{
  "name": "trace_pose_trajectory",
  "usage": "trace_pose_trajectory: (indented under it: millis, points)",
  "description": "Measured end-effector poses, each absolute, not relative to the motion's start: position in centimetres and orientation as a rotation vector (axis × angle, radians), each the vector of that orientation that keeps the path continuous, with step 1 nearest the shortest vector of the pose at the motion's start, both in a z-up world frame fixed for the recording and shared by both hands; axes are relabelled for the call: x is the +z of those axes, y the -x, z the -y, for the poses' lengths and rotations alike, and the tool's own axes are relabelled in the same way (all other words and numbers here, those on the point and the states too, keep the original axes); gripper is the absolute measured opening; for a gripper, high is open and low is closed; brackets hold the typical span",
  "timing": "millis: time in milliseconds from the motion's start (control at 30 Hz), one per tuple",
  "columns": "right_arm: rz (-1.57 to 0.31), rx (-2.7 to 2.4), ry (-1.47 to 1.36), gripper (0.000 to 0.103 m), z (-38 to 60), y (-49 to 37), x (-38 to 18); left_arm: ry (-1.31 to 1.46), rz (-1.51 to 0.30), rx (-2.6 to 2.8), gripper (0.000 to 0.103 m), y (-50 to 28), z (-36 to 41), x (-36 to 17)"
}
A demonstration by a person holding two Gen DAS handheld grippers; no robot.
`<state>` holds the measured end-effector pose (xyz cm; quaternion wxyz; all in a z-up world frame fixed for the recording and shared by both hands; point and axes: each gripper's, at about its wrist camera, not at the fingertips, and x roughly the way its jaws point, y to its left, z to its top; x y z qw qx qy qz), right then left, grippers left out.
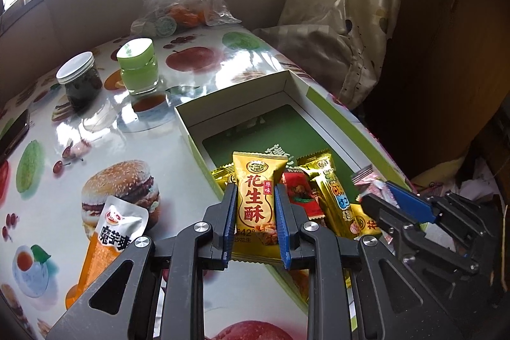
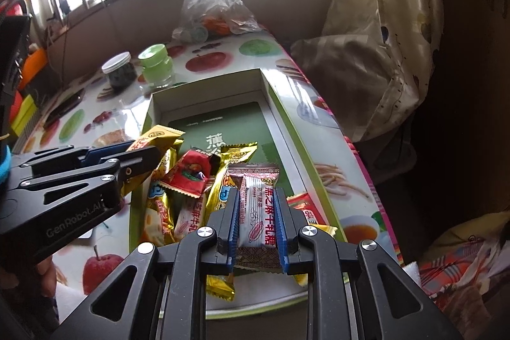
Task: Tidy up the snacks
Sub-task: 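Carry the pink-white bar with right gripper while left gripper carries yellow pack over box, then open right gripper over the box while left gripper releases yellow pack into it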
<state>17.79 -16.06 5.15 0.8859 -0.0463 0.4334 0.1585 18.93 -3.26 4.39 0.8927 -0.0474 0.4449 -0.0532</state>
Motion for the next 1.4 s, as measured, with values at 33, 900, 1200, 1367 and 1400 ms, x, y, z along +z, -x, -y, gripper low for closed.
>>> trace_pose_trajectory:
  millis: [33, 900, 1200, 1367, 1400]
  points:
    - [-0.902, 0.329, 0.098, 0.019, 16.0, -17.8, 5.1, 0.099, -0.923, -0.111, 0.023, -19.0, 3.3, 4.4]
    - [-0.897, 0.326, 0.098, 0.034, 15.6, -18.0, 4.7, 0.105, -0.923, -0.15, 0.038, -18.8, 3.6, 4.5]
    - [-0.88, 0.311, 0.1, 0.044, 15.7, -17.5, 5.3, 0.116, -0.908, -0.128, 0.047, -18.0, 2.9, 5.1]
    - [-0.87, 0.308, 0.094, 0.048, 15.7, -17.0, 5.8, 0.115, -0.892, -0.118, 0.047, -17.1, 2.6, 5.6]
    - [-0.869, 0.308, 0.092, 0.048, 15.7, -16.9, 5.8, 0.115, -0.89, -0.117, 0.047, -17.0, 2.5, 5.7]
